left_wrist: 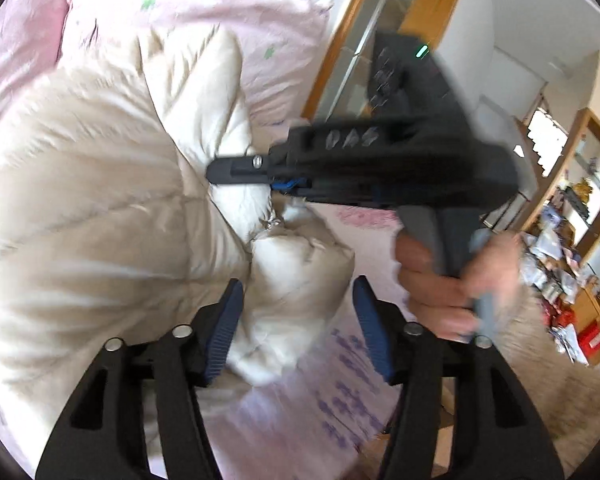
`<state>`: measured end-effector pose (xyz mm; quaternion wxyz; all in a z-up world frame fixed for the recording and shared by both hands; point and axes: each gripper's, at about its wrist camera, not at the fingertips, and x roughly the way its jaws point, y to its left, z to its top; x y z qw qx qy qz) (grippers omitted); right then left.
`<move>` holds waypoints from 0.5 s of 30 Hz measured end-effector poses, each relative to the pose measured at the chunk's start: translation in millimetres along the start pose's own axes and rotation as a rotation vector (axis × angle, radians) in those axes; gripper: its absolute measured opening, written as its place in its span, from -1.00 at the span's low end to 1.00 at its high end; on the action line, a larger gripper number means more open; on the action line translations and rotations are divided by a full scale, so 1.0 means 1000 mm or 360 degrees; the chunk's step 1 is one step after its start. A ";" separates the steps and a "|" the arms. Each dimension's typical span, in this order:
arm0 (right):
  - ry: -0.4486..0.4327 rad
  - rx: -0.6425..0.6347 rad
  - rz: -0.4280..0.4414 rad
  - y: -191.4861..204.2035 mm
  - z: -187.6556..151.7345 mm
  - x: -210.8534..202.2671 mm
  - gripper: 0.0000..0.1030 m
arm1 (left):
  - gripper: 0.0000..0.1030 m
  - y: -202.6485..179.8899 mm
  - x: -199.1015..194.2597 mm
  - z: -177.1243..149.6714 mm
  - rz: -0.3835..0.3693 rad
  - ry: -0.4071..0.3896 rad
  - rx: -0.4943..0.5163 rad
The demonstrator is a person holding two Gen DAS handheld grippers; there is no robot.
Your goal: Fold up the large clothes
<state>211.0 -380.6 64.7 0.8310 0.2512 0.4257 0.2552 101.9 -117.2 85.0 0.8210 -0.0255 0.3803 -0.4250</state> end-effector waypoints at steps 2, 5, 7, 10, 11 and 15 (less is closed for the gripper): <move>-0.0023 -0.0009 -0.0016 0.003 0.001 -0.003 -0.81 | 0.26 0.001 -0.028 0.006 -0.0036 -0.0065 0.0014; -0.0047 -0.0009 -0.0055 0.001 -0.002 -0.007 -0.81 | 0.31 0.023 -0.066 0.020 -0.0021 -0.0193 -0.0062; -0.0064 0.0010 -0.0064 -0.001 -0.003 -0.007 -0.81 | 0.35 0.043 -0.078 0.030 0.0096 -0.0266 -0.0086; -0.0095 0.0011 -0.0079 0.001 -0.004 -0.009 -0.81 | 0.35 0.071 -0.084 0.040 0.0279 -0.0263 -0.0137; -0.0101 0.0005 -0.0083 0.002 -0.004 -0.010 -0.81 | 0.35 0.081 -0.081 0.044 0.0346 -0.0237 -0.0148; -0.0147 -0.0034 -0.0100 0.008 -0.003 -0.019 -0.82 | 0.35 0.105 -0.063 0.049 0.0476 -0.0121 -0.0170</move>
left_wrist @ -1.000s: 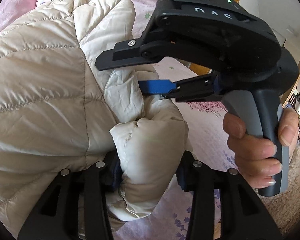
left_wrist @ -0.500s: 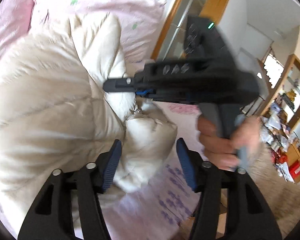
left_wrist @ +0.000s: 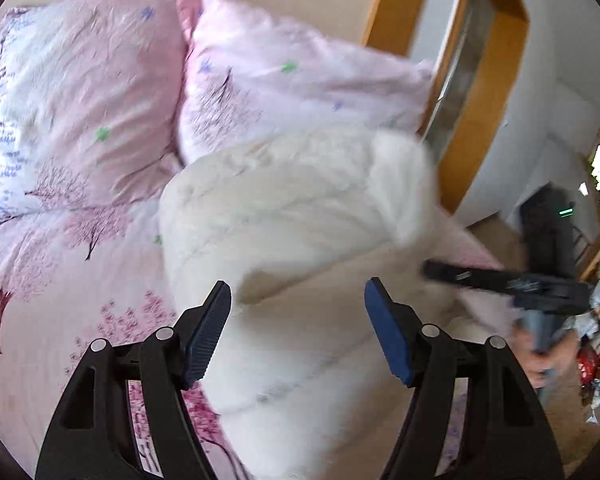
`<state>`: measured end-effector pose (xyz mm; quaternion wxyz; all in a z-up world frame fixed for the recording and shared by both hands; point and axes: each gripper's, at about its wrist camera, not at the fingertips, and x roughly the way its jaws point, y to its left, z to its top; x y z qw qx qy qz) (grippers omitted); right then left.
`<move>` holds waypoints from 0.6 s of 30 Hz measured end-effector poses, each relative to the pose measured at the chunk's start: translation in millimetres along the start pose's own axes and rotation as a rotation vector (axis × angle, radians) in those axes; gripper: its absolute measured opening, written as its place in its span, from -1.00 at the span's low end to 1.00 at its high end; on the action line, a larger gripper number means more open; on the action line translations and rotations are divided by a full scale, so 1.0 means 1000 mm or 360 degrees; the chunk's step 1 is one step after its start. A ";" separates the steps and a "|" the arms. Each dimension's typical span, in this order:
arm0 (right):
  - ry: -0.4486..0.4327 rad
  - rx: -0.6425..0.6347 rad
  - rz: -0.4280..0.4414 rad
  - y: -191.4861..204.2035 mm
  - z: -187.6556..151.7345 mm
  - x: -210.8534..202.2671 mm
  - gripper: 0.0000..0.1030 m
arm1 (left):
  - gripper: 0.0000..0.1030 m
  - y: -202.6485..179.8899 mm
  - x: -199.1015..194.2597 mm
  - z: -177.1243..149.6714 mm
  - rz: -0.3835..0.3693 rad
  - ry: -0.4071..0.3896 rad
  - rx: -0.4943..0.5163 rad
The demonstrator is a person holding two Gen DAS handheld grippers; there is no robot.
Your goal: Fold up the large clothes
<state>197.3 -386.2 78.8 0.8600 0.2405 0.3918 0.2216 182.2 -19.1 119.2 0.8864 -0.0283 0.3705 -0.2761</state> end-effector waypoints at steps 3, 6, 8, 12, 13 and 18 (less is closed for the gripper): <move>-0.0021 0.0003 0.0001 -0.003 0.000 -0.007 -0.82 | 0.35 0.003 0.014 -0.007 0.0008 0.0060 -0.0014; -0.0012 0.0021 -0.0012 -0.010 -0.001 -0.007 -0.82 | 0.35 -0.001 0.016 -0.006 0.0002 0.0055 -0.0002; -0.0008 0.0037 -0.0014 -0.013 -0.002 -0.006 -0.82 | 0.35 -0.005 0.017 -0.005 -0.0002 0.0056 0.0010; -0.0012 0.0058 -0.0013 -0.019 -0.003 -0.007 -0.82 | 0.35 -0.011 0.015 -0.004 -0.0007 0.0064 0.0030; -0.0013 0.0059 -0.0015 -0.020 -0.003 -0.007 -0.82 | 0.35 -0.011 0.015 -0.004 -0.0010 0.0067 0.0031; -0.0003 0.0077 -0.0033 -0.026 -0.004 -0.007 -0.82 | 0.36 -0.015 0.015 -0.005 -0.0024 0.0081 0.0039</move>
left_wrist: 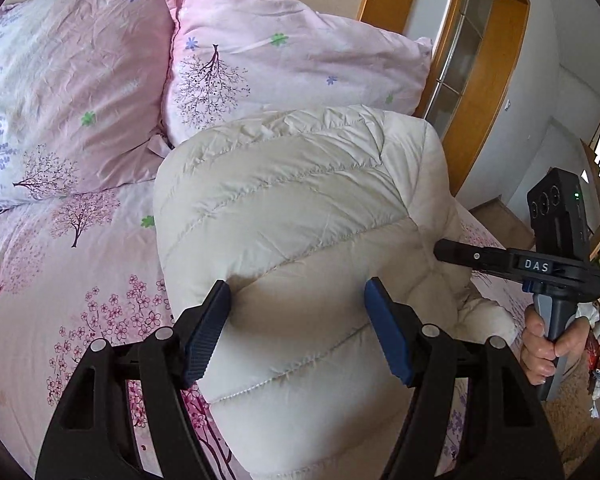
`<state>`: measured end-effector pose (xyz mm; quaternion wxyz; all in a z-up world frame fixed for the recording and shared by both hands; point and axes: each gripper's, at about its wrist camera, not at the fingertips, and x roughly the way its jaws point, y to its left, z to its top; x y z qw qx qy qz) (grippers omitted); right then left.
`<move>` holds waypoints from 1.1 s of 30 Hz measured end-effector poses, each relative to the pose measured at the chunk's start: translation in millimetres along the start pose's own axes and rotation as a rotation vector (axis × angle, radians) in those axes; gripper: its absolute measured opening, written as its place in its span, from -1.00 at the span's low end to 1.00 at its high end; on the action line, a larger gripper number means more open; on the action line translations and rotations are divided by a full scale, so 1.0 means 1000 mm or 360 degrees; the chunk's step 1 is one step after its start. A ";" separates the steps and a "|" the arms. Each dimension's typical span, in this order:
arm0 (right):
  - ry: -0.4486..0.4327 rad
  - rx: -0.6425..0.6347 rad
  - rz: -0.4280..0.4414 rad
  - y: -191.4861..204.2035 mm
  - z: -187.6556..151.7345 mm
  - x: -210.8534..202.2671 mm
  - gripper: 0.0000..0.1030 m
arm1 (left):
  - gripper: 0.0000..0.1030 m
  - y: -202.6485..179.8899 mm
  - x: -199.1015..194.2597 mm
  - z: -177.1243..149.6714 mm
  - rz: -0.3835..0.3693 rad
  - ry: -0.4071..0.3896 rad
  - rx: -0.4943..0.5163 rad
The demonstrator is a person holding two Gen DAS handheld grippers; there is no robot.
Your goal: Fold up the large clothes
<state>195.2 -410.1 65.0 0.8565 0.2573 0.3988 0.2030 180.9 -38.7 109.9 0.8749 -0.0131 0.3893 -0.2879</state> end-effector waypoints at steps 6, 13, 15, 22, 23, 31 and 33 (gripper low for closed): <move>0.0058 0.0055 -0.0057 -0.017 0.000 0.010 -0.81 | 0.38 -0.004 0.003 -0.003 -0.0012 0.0008 0.0012; 0.0124 0.0181 -0.0169 -0.046 0.002 0.015 -0.80 | 0.39 -0.008 0.006 -0.005 -0.0058 0.0012 0.0022; 0.0151 0.0210 -0.0207 -0.052 0.002 0.018 -0.80 | 0.39 -0.009 0.008 -0.005 -0.0063 0.0016 0.0028; 0.0240 0.0281 -0.0298 -0.071 0.000 0.032 -0.75 | 0.42 -0.019 0.028 -0.018 -0.0053 0.0088 0.0070; 0.0244 0.0291 -0.0306 -0.074 0.000 0.033 -0.75 | 0.42 -0.021 0.031 -0.019 -0.0045 0.0099 0.0075; 0.0196 0.0301 -0.0345 -0.076 0.006 0.013 -0.27 | 0.49 -0.026 0.050 -0.024 -0.0017 0.0142 0.0077; 0.0110 0.0333 -0.0268 -0.073 0.014 -0.005 0.08 | 0.51 -0.024 0.047 -0.024 -0.0036 0.0133 0.0078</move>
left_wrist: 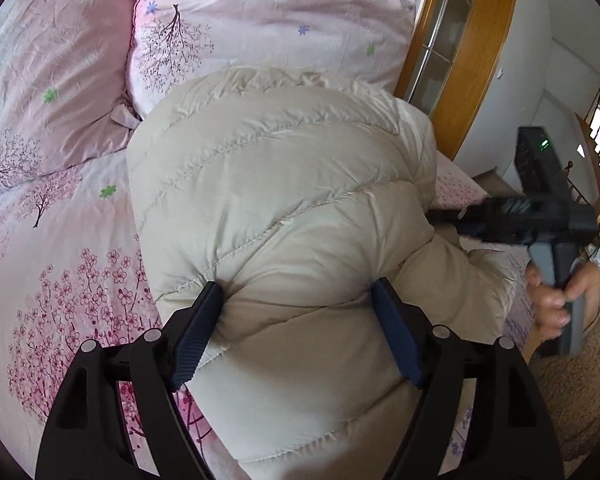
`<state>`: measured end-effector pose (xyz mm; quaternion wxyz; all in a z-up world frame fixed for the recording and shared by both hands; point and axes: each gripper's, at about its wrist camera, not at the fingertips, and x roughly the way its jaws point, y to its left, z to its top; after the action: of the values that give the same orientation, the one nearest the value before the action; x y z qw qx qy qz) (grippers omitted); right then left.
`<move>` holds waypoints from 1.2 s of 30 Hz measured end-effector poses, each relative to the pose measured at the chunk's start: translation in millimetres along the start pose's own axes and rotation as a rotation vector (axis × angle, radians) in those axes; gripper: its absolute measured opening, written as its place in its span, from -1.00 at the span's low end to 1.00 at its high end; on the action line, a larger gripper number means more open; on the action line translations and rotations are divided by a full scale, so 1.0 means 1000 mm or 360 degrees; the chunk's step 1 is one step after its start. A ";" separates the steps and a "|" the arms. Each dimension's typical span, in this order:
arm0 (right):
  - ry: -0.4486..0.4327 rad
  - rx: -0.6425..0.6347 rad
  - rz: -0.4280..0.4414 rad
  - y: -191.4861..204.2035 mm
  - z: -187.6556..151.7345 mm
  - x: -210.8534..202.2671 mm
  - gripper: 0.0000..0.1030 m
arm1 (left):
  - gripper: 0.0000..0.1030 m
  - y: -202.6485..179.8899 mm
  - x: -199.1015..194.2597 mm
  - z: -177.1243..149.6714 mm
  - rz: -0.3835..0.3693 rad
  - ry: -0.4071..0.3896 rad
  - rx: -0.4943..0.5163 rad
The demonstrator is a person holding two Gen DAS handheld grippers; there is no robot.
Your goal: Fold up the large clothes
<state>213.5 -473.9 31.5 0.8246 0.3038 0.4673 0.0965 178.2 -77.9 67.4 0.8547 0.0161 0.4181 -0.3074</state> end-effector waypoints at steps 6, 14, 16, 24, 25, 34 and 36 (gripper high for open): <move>-0.0100 0.0086 0.0088 0.012 0.037 -0.013 0.37 | 0.53 0.002 0.003 0.000 -0.0021 0.0006 -0.0027; -0.0061 0.0092 0.0046 0.021 0.054 0.019 -0.74 | 0.53 0.021 -0.026 0.022 -0.0099 -0.0087 -0.0137; -0.0094 0.0098 -0.0007 0.020 0.057 0.018 -0.79 | 0.52 0.035 -0.037 0.039 -0.0087 -0.0164 -0.0202; 0.0021 0.0195 -0.0263 -0.002 0.056 0.039 -0.75 | 0.34 0.043 0.005 0.070 0.0003 -0.0022 -0.0141; 0.0045 0.0191 -0.0299 -0.003 0.055 0.044 -0.71 | 0.34 0.043 0.014 0.068 0.0003 0.0019 -0.0143; 0.0101 0.0213 -0.0293 -0.019 0.053 0.047 -0.52 | 0.37 0.043 0.037 0.059 0.0089 0.0059 -0.0121; 0.0026 0.0165 -0.0288 -0.014 0.045 0.024 -0.37 | 0.36 0.042 0.020 0.056 0.0052 0.0022 -0.0138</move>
<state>262.3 -493.2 23.2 0.8093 0.3018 0.5040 -0.0001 249.7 -69.9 79.1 0.8566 -0.0121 0.4366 -0.2749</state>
